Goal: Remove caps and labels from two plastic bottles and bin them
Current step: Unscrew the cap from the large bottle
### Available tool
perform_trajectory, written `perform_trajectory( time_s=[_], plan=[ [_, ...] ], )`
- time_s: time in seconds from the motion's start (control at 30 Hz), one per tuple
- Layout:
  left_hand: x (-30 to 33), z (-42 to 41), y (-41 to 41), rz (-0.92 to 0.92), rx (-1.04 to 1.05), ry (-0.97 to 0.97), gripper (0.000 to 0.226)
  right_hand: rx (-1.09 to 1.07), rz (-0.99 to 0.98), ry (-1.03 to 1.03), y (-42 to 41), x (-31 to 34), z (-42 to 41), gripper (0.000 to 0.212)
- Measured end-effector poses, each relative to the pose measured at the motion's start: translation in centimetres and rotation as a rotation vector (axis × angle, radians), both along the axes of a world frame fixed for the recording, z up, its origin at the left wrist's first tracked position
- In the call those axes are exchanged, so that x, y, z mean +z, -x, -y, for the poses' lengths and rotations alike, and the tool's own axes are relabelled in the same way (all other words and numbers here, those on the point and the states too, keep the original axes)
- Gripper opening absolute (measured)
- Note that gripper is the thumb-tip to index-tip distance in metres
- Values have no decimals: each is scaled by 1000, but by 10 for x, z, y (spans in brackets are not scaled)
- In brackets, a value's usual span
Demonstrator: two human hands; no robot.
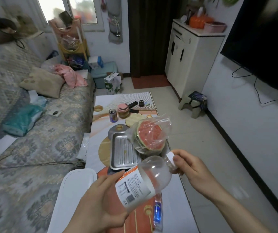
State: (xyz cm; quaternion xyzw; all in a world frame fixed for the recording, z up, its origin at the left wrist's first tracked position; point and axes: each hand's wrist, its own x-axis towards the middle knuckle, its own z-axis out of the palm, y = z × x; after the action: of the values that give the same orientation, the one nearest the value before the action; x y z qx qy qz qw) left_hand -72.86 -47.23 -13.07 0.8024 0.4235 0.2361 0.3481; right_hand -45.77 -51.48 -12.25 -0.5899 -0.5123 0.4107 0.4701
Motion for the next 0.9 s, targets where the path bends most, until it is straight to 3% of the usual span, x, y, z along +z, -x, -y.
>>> perform_trajectory(
  time_s=[0.17, 0.27, 0.37, 0.6, 0.77, 0.9],
  plan=[
    [4, -9, -4, -201, -17, -83, 98, -19, -139, 87, 3, 17, -10, 25],
    [-1, -10, -1, -234, 15, -155, 97, -17, -20, 166, 5, 18, -9, 26],
    [-1, -10, 3, -234, 28, -192, 100, 3, 159, 104, 8, 22, -7, 36],
    [3, -13, 10, -225, -24, -74, 102, 139, 250, -3, 5, 24, 0, 31],
    [2, -23, 27, -148, -139, 121, 106, 179, 372, -69, 17, 18, 8, 33],
    [1, -20, 31, -165, -151, 157, 106, 221, 421, -16, 17, 19, 8, 38]
  ],
)
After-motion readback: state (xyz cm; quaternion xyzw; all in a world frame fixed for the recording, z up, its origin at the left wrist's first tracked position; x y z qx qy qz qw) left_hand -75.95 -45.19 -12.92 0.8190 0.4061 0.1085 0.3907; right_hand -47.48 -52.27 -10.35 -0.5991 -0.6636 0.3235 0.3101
